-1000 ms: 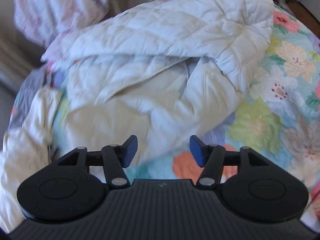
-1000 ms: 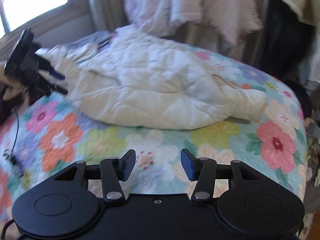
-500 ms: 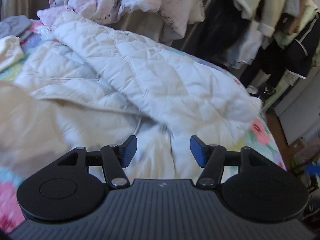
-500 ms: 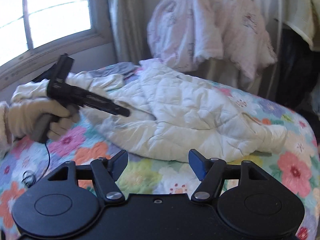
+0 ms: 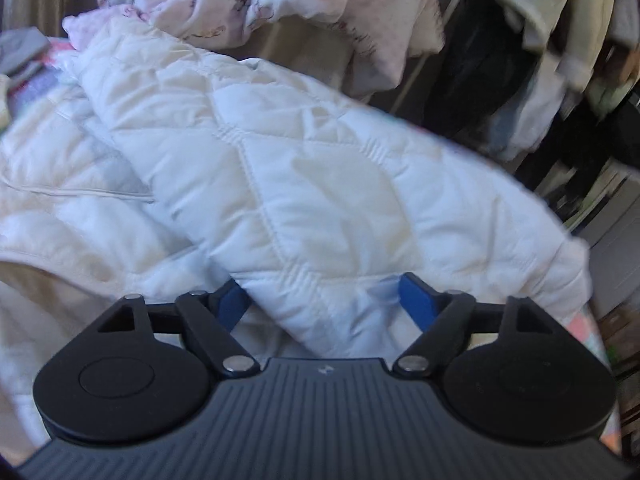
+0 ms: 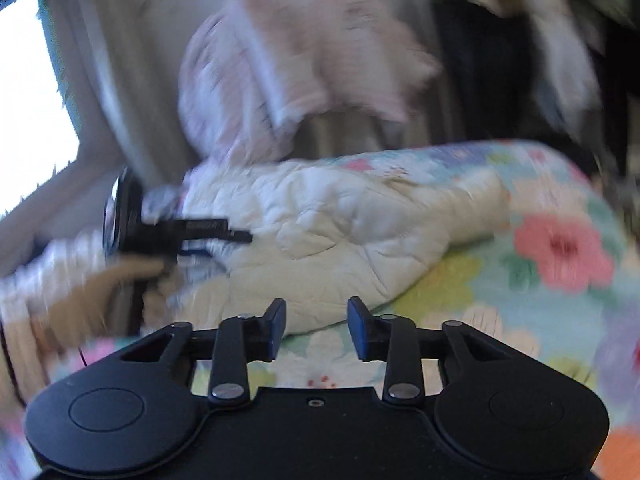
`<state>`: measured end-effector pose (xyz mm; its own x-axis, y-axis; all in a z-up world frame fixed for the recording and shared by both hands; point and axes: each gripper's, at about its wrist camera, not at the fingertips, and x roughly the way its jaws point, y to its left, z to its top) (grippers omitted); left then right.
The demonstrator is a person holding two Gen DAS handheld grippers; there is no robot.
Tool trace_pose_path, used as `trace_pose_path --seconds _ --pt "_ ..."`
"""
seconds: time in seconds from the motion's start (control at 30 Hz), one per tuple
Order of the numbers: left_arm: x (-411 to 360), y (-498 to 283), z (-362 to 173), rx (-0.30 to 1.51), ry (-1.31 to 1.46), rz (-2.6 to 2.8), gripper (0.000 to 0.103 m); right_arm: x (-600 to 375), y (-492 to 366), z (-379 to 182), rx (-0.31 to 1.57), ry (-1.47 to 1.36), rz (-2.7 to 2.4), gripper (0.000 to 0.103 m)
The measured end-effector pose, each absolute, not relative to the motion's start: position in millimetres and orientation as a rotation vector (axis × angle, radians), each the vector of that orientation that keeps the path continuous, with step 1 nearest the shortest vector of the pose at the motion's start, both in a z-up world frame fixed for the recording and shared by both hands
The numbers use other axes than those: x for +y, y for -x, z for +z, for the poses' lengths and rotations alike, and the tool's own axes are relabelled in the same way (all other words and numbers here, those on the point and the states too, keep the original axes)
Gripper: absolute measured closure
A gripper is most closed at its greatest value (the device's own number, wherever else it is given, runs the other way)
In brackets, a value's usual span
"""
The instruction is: Fold clothes
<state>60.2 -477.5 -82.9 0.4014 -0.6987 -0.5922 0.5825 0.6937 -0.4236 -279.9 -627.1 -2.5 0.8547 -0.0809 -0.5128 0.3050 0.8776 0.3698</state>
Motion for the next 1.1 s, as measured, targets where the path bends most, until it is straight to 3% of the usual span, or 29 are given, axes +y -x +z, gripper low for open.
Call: trace_pose_path --seconds 0.03,0.1,0.33,0.53,0.67,0.73,0.8,0.87,0.93,1.0,1.1 --pt "-477.2 -59.2 -80.8 0.815 0.168 -0.85 0.085 -626.9 281.2 -9.3 0.513 -0.456 -0.212 0.055" --pt "-476.6 -52.9 -73.9 0.785 0.176 -0.913 0.091 -625.3 283.1 -21.8 0.53 -0.422 -0.217 0.055" --pt "-477.8 46.4 -33.9 0.637 -0.002 -1.203 0.091 -644.1 293.8 -46.9 0.567 -0.448 -0.187 0.054" --pt "-490.0 127.7 -74.6 0.724 -0.267 -1.327 0.09 -659.3 293.5 -45.6 0.572 -0.527 -0.218 0.051" --pt "-489.7 153.7 -94.4 0.738 -0.388 -1.321 0.087 -662.8 300.9 -41.3 0.56 -0.54 -0.245 0.046" --pt "-482.2 155.3 -87.5 0.74 -0.383 -1.32 0.083 -664.2 301.1 -43.5 0.553 -0.535 -0.247 0.044" --pt "-471.5 151.0 -77.3 0.757 -0.348 -1.312 0.072 -664.0 297.5 -47.7 0.544 -0.515 -0.235 0.043" --pt "-457.5 144.3 -67.9 0.779 -0.286 -1.303 0.072 -661.6 291.5 -51.1 0.536 -0.478 -0.217 0.043" --pt "-446.0 134.8 -61.5 0.818 -0.209 -1.28 0.072 -657.7 280.1 -51.2 0.531 -0.4 -0.205 0.038" --pt "-438.1 121.8 -56.5 0.84 -0.131 -1.249 0.062 -655.3 266.2 -50.7 0.533 -0.343 -0.192 0.035" --pt "-435.5 108.7 -53.3 0.826 -0.128 -1.179 0.06 -657.1 251.1 -58.6 0.564 -0.349 -0.147 0.026"
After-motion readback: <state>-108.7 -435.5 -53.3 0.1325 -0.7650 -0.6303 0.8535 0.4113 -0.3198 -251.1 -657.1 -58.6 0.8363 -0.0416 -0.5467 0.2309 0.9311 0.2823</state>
